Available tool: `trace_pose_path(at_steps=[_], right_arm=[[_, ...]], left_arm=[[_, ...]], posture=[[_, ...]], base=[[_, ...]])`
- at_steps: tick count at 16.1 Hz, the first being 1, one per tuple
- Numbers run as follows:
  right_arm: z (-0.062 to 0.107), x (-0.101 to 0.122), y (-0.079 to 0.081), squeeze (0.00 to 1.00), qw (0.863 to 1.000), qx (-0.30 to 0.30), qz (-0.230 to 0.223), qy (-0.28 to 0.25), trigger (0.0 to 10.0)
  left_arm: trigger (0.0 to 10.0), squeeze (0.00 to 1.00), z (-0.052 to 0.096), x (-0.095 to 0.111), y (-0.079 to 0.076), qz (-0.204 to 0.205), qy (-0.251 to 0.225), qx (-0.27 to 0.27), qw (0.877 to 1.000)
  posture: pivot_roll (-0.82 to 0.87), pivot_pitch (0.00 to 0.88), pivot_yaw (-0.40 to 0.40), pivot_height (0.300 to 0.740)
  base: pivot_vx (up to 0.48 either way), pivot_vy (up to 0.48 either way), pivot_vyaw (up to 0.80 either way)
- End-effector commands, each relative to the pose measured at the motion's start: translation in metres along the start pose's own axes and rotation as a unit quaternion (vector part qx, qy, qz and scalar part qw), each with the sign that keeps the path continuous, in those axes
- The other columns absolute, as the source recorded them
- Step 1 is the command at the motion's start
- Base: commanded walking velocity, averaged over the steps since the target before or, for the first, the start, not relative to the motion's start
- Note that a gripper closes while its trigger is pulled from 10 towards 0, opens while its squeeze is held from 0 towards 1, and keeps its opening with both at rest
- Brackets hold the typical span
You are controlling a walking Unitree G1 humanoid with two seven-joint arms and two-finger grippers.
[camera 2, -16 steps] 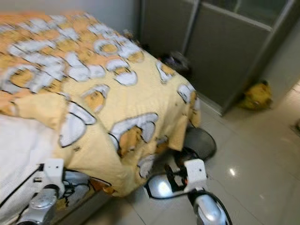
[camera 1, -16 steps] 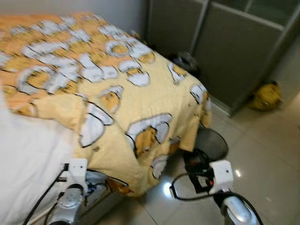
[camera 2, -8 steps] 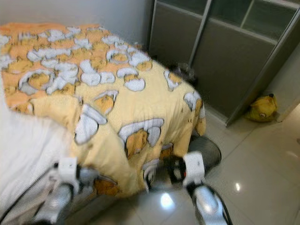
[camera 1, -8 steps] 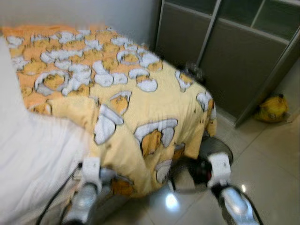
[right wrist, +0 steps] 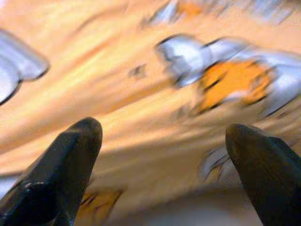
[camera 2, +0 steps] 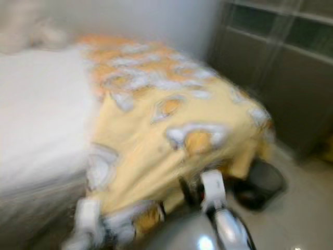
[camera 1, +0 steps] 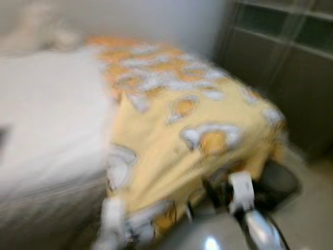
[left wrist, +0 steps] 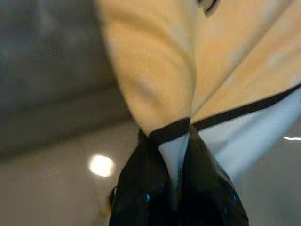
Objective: Clean up the room
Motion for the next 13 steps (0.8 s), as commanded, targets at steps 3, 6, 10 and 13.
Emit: trace_pose_path(at_steps=[3,6,10,13], right_arm=[[0.001,0.015,-0.013,0.0,1.0,0.0,0.022,-0.017,10.0],[0.005,0.013,-0.012,0.0,1.0,0.007,0.025,-0.012,10.0],[0.012,0.01,-0.01,0.0,0.999,0.017,0.028,-0.006,10.0],[0.016,0.004,-0.009,0.0,0.999,0.021,0.028,0.003,10.0]], left_arm=[[10.0,0.0,-0.001,-0.004,-0.043,0.024,0.043,-0.065,0.997],[10.0,0.0,0.004,-0.018,-0.067,-0.006,0.077,-0.112,0.991],[10.0,0.0,0.02,-0.056,-0.091,-0.039,0.164,-0.183,0.968],[10.0,0.0,0.017,-0.06,-0.07,-0.147,0.14,-0.143,0.969]], posture=[[0.04,0.014,-0.126,0.74],[0.03,0.016,-0.133,0.74],[0.02,0.034,-0.137,0.74],[0.02,0.043,-0.144,0.74]], base=[[0.0,0.0,0.0],[0.0,0.0,0.0],[0.0,0.0,0.0],[0.0,0.0,0.0]])
Point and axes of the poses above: a point about 5 cm out from each wrist's last joint towards the gripper, its own z axis pointing back from the gripper into the wrist, its own x axis along the axis of the wrist's last joint, y = z × x, the point moved 4 cm from there along -z, pointing out of the wrist towards the gripper, and after that the axes turned 3 degrees about -z, right-handed, at the moved point
